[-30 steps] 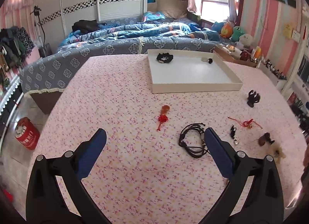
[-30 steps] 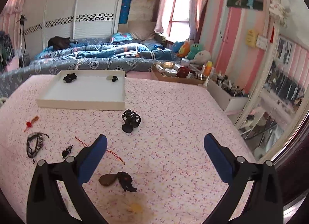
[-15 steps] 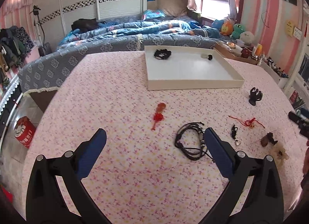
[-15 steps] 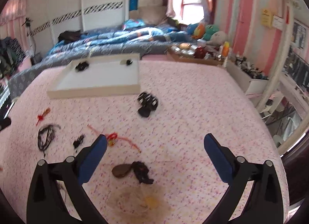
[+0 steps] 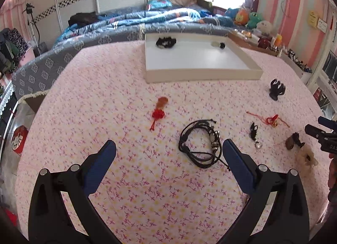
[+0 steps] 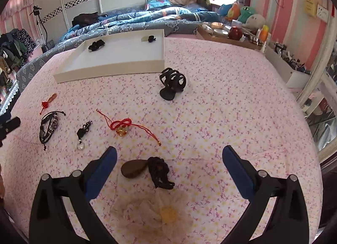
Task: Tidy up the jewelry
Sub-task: 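Withdraw both tools from the tray back over the jewelry, then grasp the black cord bracelet with the left tool while the right tool grasps the red string charm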
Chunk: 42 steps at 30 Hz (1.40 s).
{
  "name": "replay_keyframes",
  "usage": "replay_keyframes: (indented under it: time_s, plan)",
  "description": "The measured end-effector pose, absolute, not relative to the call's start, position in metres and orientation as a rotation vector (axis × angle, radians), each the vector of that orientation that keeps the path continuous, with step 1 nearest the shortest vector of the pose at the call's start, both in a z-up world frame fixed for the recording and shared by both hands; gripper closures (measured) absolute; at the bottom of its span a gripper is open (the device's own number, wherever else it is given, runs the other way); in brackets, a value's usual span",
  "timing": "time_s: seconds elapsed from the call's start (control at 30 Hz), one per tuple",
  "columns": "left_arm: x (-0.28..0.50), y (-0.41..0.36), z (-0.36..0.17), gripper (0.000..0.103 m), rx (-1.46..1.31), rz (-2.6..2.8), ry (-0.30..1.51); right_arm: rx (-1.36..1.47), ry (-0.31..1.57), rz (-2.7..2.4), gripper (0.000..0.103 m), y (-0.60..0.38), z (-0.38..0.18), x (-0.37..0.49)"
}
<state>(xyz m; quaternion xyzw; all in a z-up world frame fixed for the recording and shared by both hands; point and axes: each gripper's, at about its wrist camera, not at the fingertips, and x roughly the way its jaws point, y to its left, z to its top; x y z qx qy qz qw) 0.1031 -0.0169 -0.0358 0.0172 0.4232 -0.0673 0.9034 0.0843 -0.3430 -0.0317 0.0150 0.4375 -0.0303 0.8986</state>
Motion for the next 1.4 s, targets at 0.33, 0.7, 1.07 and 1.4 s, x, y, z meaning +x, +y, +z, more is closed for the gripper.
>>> replay_keyframes:
  time_s: [0.33,0.7,1.07,1.4]
  plan:
    - [0.125,-0.029,-0.056,0.023,0.057,-0.203,0.979,0.039,0.942,-0.032,0.007,-0.324,-0.039,0.108]
    - [0.145,-0.035,-0.073,0.034,0.059,-0.232,1.021,0.013,1.014,0.031,0.022,-0.3,-0.054,0.137]
    - [0.158,-0.041,-0.087,0.049,0.053,-0.251,1.058,0.05,1.08,0.091,0.049,-0.29,-0.069,0.162]
    - [0.159,-0.046,-0.089,0.083,0.07,-0.268,1.06,0.027,1.069,0.088,0.076,-0.288,-0.071,0.158]
